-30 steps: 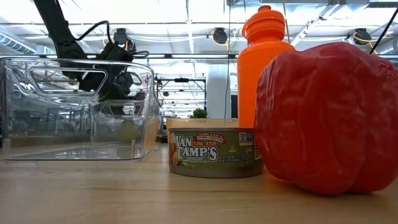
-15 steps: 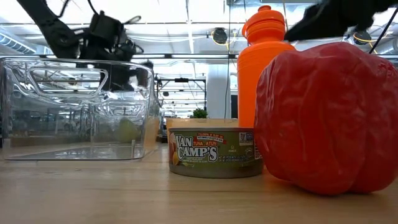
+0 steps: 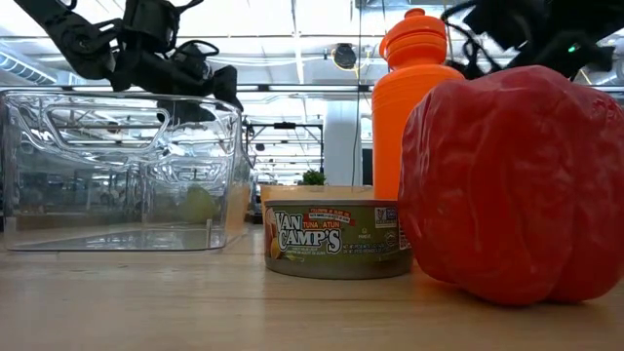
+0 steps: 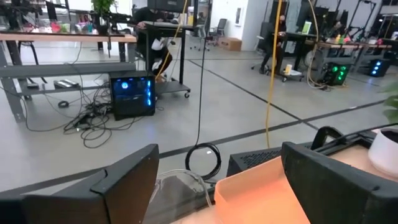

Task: Pick & Place Food Item
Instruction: Put the green apple into the top transparent bin

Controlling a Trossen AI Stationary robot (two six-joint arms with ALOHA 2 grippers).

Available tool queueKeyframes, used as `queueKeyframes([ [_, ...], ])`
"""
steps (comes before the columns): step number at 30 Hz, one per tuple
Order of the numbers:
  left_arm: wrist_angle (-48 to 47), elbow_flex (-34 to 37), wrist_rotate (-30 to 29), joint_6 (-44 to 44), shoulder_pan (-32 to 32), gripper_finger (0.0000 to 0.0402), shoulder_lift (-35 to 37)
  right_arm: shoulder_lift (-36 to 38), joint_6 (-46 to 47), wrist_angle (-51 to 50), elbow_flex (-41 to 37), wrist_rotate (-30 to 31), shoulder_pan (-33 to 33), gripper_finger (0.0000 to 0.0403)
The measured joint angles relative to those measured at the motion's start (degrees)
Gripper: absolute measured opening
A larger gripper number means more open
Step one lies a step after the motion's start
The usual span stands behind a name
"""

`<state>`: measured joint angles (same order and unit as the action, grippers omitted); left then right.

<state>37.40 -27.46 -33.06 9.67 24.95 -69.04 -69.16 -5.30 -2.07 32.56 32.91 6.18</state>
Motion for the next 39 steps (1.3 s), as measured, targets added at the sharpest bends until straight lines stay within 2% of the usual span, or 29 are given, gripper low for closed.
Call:
queueKeyframes([
  [6,0.03,0.00,0.02,-0.72,0.02,0.0351,0.00,-2.98,-2.41,0.70,0.00,-6.18,-2.93,0.0369],
  [19,0.05,0.00,0.07,-0.37,0.04,0.0351,0.00,-13.74,-14.86,14.53,0.04,-5.71,-4.34,0.0368],
  [28,0.05,0.00,0.15,-0.31,0.04,0.0351,0.00,-15.11,-13.12,14.69,0.07,-5.86,-6.68,0.0366],
  [39,0.05,-0.02,0.22,-0.02,0.04,0.0351,-0.02,-14.18,-11.87,13.19,0.07,-6.14,-7.16,0.0295],
])
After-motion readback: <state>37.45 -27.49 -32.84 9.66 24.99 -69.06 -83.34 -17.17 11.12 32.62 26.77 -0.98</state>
